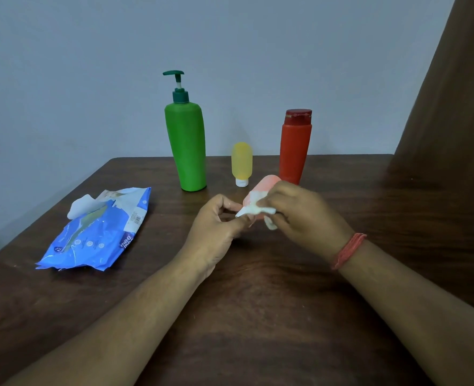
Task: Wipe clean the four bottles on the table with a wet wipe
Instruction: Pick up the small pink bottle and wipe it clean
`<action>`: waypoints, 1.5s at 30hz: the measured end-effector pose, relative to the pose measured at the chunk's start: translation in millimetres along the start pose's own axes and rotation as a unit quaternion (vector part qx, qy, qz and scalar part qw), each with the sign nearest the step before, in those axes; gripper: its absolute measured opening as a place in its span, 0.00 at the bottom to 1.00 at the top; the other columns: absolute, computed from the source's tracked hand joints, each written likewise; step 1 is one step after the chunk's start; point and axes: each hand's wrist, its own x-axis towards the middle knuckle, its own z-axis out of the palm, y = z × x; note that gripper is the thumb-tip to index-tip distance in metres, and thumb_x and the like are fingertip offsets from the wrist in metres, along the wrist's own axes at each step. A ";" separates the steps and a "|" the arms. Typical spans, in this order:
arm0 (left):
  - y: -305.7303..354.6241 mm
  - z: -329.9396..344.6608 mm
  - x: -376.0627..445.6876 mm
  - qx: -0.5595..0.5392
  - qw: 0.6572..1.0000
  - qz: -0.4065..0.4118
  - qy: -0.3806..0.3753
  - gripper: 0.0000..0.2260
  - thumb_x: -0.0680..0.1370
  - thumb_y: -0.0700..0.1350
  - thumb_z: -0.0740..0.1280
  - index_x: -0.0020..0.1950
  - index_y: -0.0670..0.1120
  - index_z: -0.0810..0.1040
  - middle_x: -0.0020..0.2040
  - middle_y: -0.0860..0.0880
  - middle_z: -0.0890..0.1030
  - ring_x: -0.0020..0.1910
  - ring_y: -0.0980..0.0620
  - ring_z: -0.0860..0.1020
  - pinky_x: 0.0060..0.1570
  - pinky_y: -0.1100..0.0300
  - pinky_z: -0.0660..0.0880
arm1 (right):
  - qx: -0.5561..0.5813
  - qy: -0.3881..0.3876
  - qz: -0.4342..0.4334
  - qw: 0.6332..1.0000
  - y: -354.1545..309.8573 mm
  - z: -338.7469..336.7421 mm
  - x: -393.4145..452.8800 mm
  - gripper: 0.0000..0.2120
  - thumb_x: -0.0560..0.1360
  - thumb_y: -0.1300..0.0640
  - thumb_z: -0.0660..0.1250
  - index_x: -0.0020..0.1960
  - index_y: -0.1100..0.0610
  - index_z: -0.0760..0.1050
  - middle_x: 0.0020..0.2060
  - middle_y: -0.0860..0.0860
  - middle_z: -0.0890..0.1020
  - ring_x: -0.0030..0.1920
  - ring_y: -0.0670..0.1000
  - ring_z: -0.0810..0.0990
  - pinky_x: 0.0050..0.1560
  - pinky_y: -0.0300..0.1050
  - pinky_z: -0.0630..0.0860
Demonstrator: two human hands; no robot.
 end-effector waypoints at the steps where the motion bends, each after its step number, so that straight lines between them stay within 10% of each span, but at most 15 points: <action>1: 0.0 0.3 0.0 -0.008 1.000 -0.002 -0.001 0.09 0.67 0.47 0.79 0.38 0.55 0.80 0.47 0.44 0.87 0.48 0.43 0.86 0.57 0.38 0.80 | 0.007 0.030 0.035 0.999 4.1 -2.2 -0.1 0.10 0.73 0.65 0.72 0.54 0.57 0.83 0.49 0.53 0.80 0.48 0.53 0.81 0.48 0.43 0.76; 9: 0.5 -1.4 0.6 0.044 0.999 0.009 0.014 0.09 0.66 0.50 0.78 0.41 0.56 0.79 0.47 0.47 0.86 0.50 0.42 0.85 0.56 0.37 0.79 | 0.019 0.030 0.048 0.998 4.1 -0.9 -0.6 0.11 0.75 0.63 0.70 0.57 0.57 0.82 0.53 0.51 0.80 0.51 0.52 0.80 0.53 0.43 0.76; 16: -0.8 0.4 0.3 0.150 0.986 0.070 0.003 0.13 0.72 0.46 0.79 0.42 0.55 0.75 0.38 0.57 0.83 0.36 0.61 0.79 0.36 0.64 0.73 | -0.020 0.006 -0.063 0.998 -12.6 0.3 1.2 0.09 0.75 0.60 0.72 0.54 0.61 0.81 0.49 0.55 0.80 0.47 0.52 0.80 0.45 0.43 0.78; 24: 5.8 5.1 -4.2 0.188 0.979 0.075 0.021 0.11 0.72 0.45 0.79 0.44 0.55 0.77 0.44 0.59 0.83 0.45 0.61 0.80 0.40 0.66 0.75 | -0.047 0.052 0.040 0.997 3.7 -8.4 -1.1 0.15 0.73 0.67 0.73 0.60 0.61 0.81 0.53 0.55 0.79 0.53 0.55 0.80 0.59 0.53 0.79; 39: 7.6 6.4 -6.4 0.231 0.965 0.118 0.038 0.13 0.73 0.46 0.78 0.42 0.52 0.74 0.46 0.51 0.82 0.47 0.51 0.81 0.47 0.49 0.80 | -0.006 0.005 -0.007 1.000 -7.5 -0.1 1.1 0.10 0.73 0.66 0.71 0.54 0.60 0.82 0.50 0.52 0.79 0.47 0.51 0.79 0.49 0.41 0.75; 45: 6.5 3.4 -2.9 0.239 0.961 0.128 0.047 0.14 0.72 0.39 0.78 0.47 0.52 0.76 0.55 0.56 0.81 0.53 0.58 0.81 0.50 0.66 0.80 | -0.007 0.066 0.130 0.989 26.2 -7.1 -1.3 0.11 0.76 0.64 0.70 0.58 0.58 0.81 0.51 0.49 0.77 0.50 0.47 0.74 0.53 0.37 0.67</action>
